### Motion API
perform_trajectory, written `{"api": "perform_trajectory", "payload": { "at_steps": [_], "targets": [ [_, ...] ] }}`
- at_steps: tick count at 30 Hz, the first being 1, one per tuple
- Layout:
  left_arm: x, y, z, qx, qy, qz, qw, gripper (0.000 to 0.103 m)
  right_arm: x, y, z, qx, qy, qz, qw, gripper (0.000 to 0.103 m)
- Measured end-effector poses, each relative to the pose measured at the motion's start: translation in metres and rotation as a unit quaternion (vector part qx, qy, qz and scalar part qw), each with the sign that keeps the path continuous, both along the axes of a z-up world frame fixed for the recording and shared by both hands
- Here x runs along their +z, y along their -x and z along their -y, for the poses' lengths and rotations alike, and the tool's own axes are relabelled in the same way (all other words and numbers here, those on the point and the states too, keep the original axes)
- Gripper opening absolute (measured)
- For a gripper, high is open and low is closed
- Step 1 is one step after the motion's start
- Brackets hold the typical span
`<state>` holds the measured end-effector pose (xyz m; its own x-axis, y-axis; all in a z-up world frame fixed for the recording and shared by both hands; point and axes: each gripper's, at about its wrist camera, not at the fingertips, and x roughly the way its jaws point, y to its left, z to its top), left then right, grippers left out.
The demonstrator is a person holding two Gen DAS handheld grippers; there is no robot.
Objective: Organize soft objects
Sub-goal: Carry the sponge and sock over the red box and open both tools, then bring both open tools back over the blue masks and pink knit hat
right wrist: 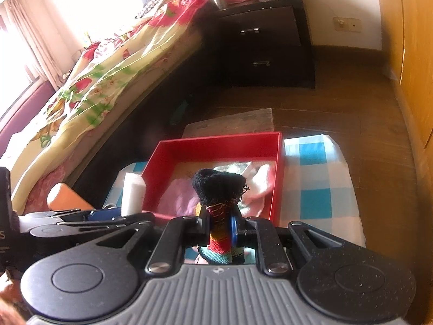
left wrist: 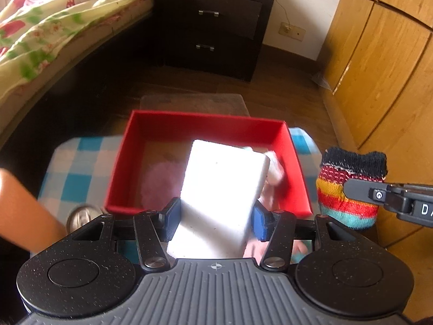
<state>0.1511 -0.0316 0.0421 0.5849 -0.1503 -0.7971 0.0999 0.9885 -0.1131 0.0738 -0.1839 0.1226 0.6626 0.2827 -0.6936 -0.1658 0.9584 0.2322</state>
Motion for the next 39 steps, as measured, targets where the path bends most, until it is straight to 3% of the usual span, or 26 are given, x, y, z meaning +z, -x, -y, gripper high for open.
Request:
{"api": "perform_trajectory", "payload": {
  "at_steps": [18,20,21,22,23,24,26,31,39],
  "targets": [
    [-0.028,-0.06,-0.01,0.033,0.016,-0.005,0.9993,0.055,-0.028,-0.069,-0.011,-0.016,-0.013,-0.001,1.0,0.0],
    [-0.028,-0.063,-0.011,0.037,0.013,0.003,0.9992,0.061,-0.032,-0.073,-0.012,-0.02,-0.012,0.004,1.0,0.0],
    [-0.028,-0.064,-0.012,0.04,0.011,0.008,0.9991,0.071,-0.033,-0.073,-0.014,-0.025,-0.004,0.014,1.0,0.0],
    [-0.029,-0.065,-0.012,0.041,0.009,0.009,0.9991,0.078,-0.035,-0.074,-0.015,-0.029,0.005,0.025,0.999,0.002],
    [-0.028,-0.065,-0.011,0.041,0.006,0.012,0.9991,0.088,-0.036,-0.075,-0.016,-0.031,0.015,0.031,0.999,0.019],
    [-0.027,-0.064,-0.01,0.042,0.002,0.015,0.999,0.09,-0.035,-0.075,-0.017,-0.034,0.022,0.031,0.999,0.042],
    [-0.024,-0.06,-0.009,0.034,-0.01,0.019,0.9992,0.091,-0.033,-0.073,-0.016,-0.034,0.025,0.032,0.999,0.06],
    [-0.009,-0.041,-0.012,0.033,-0.001,0.016,0.9993,0.092,-0.017,-0.06,-0.009,-0.033,-0.009,0.022,0.999,0.06],
    [-0.008,0.013,-0.001,0.003,-0.016,0.001,0.9999,0.096,-0.004,0.0,-0.012,-0.027,0.03,0.021,0.999,0.06]
  ]
}}
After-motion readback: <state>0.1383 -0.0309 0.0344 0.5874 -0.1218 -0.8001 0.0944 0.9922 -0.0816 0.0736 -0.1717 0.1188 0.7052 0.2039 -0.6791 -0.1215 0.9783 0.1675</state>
